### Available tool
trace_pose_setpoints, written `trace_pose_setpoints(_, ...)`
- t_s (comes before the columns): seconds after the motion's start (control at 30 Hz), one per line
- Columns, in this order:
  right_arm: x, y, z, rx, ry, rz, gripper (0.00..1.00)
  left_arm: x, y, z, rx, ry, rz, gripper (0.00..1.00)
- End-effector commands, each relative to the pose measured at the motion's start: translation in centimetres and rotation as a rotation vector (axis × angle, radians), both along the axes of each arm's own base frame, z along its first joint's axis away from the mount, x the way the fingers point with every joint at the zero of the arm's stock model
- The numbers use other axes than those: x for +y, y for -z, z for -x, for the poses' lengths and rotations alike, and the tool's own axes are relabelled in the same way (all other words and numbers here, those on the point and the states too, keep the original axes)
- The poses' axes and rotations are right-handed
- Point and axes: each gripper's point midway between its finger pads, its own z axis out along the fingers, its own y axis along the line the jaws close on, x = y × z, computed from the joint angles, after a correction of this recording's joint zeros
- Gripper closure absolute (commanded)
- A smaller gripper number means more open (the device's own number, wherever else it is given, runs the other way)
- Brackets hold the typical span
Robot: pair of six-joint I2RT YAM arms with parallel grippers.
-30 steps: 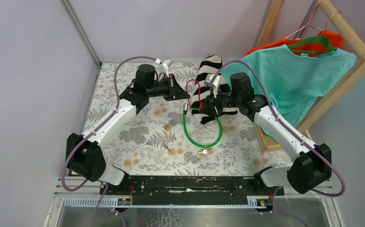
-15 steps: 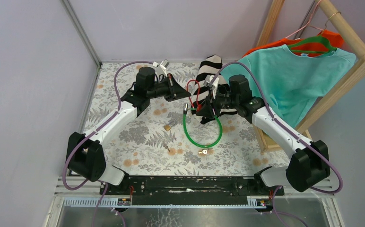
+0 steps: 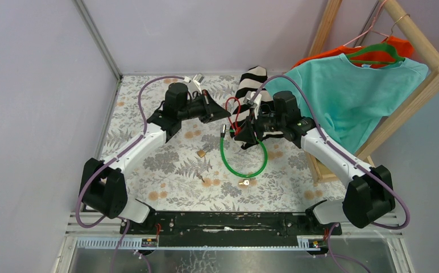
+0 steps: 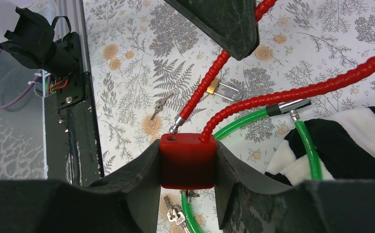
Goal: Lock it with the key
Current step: Lock the lock.
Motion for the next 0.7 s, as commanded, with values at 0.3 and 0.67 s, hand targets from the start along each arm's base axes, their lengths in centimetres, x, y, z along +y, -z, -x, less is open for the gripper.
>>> trace_pose_setpoints(0.3, 2.0, -3.0, 1.0, -0.072, -0.101, -0.096, 1.0, -1.7, -0.2, 0.8, -0.036, 0.038, 0.037, 1.0)
trace_pose_setpoints(0.67, 1.7, -3.1, -0.6, -0.081, -0.009, -0.07, 1.0, -1.9, 0.8, 1.4, -0.046, 0.049, 0.016, 1.0)
